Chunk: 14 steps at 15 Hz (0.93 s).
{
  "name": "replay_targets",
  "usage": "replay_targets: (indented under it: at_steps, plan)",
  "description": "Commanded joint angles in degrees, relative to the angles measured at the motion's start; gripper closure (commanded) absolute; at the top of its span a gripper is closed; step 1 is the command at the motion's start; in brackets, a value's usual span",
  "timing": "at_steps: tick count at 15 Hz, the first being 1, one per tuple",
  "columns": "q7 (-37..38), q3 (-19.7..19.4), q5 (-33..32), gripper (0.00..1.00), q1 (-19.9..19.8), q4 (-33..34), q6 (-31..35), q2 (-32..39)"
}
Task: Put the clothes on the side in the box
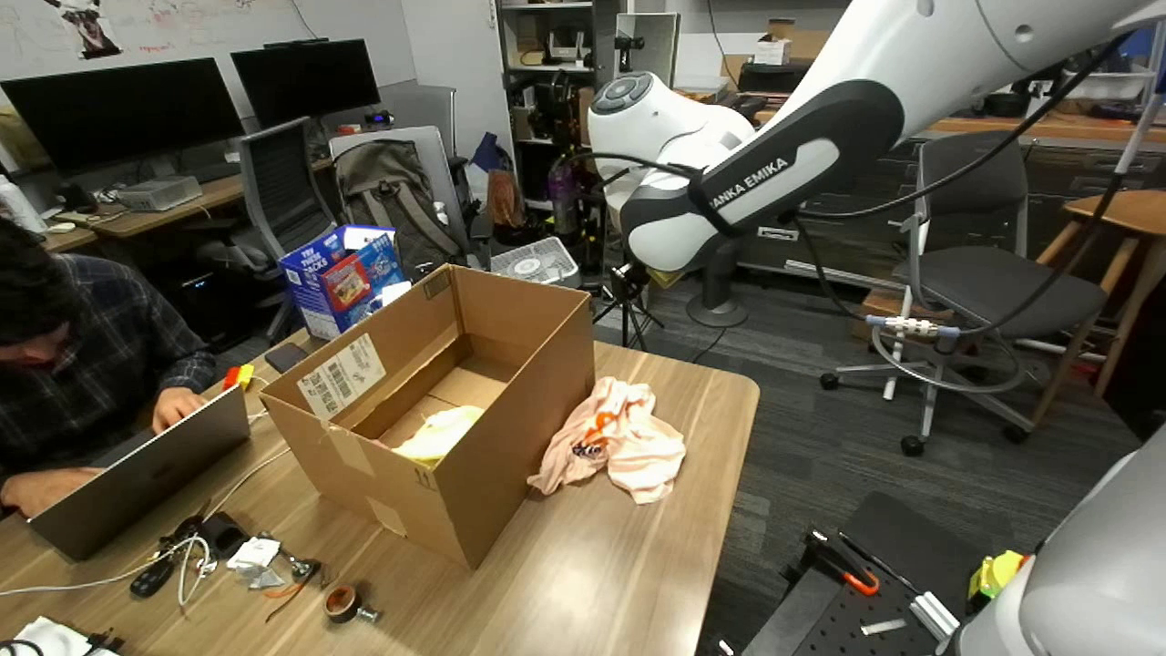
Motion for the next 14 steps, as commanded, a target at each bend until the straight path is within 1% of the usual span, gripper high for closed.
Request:
replay_targets:
  at_steps: [1, 8, 10, 14]
  plan:
    - [-5.08, -2.24, 2.03, 0.00, 1.63, 3.57, -1.20, 3.29]
    - [-12.47, -3.07, 11.21, 0.00, 2.92, 8.91, -2.27, 10.39]
    - [-13.75, -3.31, 12.56, 0.00, 3.16, 10.57, -2.46, 12.26]
    - [-15.34, -4.48, 12.66, 0.00, 2.99, 13.41, -1.87, 15.70]
